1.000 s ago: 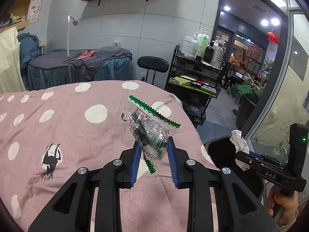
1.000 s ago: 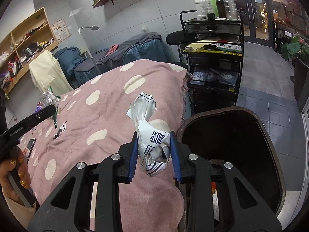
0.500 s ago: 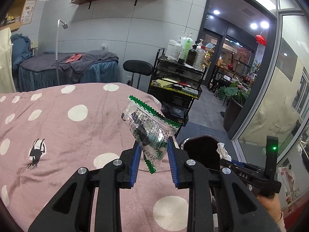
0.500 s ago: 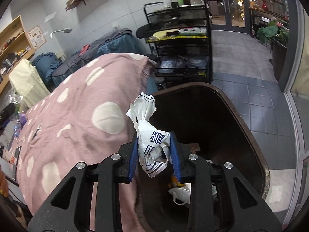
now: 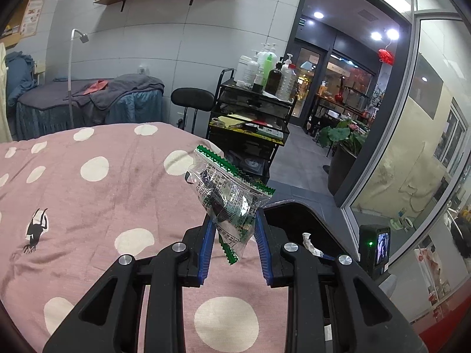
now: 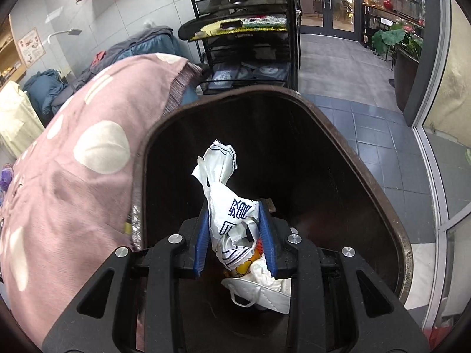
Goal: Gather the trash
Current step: 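Carry the white paper into the bin and open the right gripper, then lower the clear wrapper into the bin and open the left gripper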
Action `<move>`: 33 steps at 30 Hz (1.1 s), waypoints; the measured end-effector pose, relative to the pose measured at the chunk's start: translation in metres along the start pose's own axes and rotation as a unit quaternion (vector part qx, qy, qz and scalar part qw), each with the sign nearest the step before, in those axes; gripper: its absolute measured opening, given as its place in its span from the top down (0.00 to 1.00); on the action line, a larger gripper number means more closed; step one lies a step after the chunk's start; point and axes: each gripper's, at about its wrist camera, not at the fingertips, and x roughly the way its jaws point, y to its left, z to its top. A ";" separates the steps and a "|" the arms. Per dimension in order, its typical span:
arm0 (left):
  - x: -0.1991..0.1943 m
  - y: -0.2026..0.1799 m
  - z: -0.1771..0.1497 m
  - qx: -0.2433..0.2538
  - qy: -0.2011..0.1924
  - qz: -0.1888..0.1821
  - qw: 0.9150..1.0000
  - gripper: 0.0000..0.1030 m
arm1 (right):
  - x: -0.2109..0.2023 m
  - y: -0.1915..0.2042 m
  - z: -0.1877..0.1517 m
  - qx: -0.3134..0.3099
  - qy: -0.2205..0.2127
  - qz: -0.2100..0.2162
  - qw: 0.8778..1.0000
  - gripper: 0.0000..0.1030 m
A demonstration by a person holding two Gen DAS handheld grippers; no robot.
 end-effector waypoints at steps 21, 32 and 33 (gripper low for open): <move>0.016 -0.039 -0.001 0.030 0.010 -0.045 0.998 0.74 | -0.050 -0.011 0.001 0.030 -0.084 -0.026 0.996 0.22; 0.055 -0.077 -0.010 0.063 0.053 -0.076 0.994 0.74 | -0.073 -0.042 0.006 0.068 -0.105 -0.052 0.991 0.19; 0.059 -0.080 -0.011 0.066 0.058 -0.077 0.993 0.74 | -0.075 -0.045 0.006 0.070 -0.105 -0.054 0.990 0.19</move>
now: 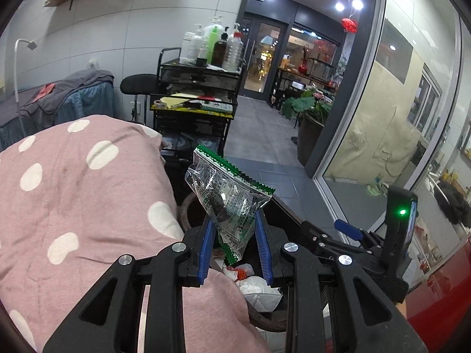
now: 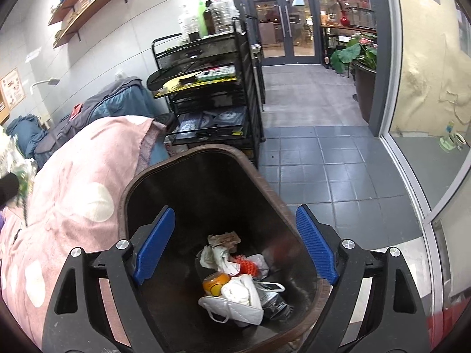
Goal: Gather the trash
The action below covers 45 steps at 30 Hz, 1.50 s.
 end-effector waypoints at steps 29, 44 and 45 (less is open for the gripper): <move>0.059 -0.024 -0.016 0.022 0.071 0.006 0.997 0.20 | -0.002 -0.046 0.005 0.040 0.003 -0.038 0.998 0.14; -0.003 0.006 -0.009 -0.002 -0.017 0.042 0.999 0.06 | -0.017 -0.022 0.009 0.020 -0.010 -0.017 1.000 0.11; -0.009 0.010 -0.008 -0.003 -0.024 0.047 0.999 0.06 | -0.019 -0.018 0.009 0.018 -0.014 -0.014 1.000 0.11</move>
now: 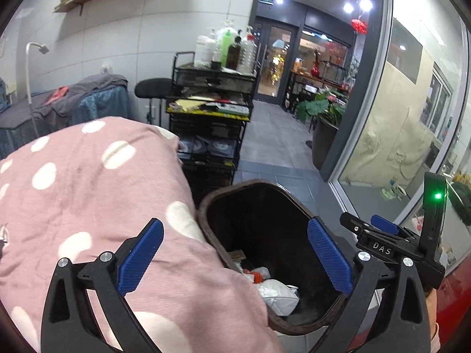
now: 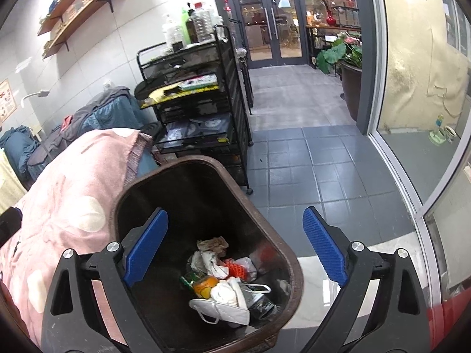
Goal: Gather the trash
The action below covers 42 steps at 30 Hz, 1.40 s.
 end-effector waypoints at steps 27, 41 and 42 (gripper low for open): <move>-0.137 0.112 -0.048 -0.070 -0.113 0.216 0.967 0.06 | -0.083 0.186 -0.041 -0.152 -0.095 0.146 0.973 0.06; -0.180 0.126 -0.086 -0.116 -0.134 0.277 0.944 0.06 | -0.124 0.223 -0.088 -0.195 -0.120 0.196 0.954 0.06; -0.182 0.124 -0.088 -0.116 -0.136 0.277 0.944 0.06 | -0.127 0.224 -0.090 -0.198 -0.125 0.197 0.952 0.06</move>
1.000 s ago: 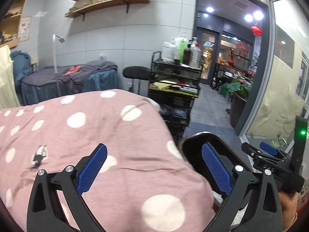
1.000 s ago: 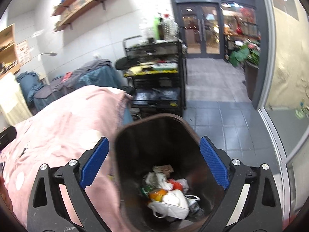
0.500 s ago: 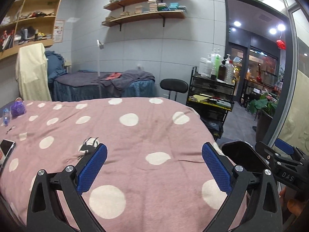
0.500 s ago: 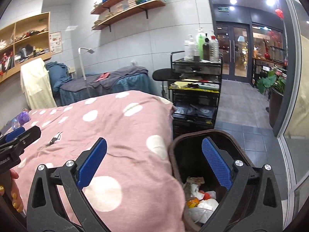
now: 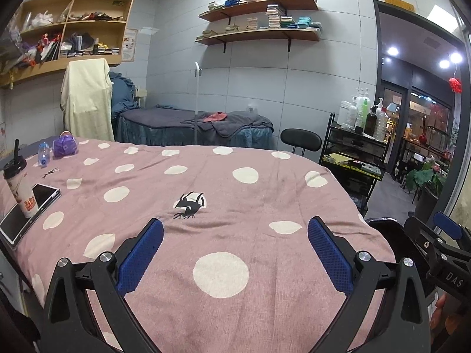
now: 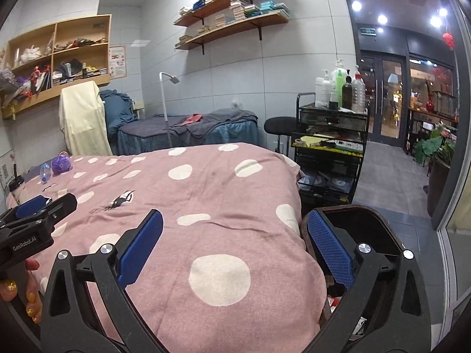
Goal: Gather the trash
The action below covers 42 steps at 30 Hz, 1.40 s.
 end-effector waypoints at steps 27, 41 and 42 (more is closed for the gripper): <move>-0.019 -0.006 0.000 0.002 -0.026 0.002 1.000 0.06 | -0.017 0.000 0.001 -0.001 -0.024 0.000 1.000 0.06; -0.019 -0.007 -0.001 0.000 -0.026 0.003 1.000 0.06 | -0.015 -0.001 0.000 0.005 -0.023 0.002 1.000 0.06; -0.019 -0.007 -0.001 0.001 -0.025 0.002 1.000 0.06 | -0.015 -0.001 0.000 0.005 -0.023 0.002 1.000 0.06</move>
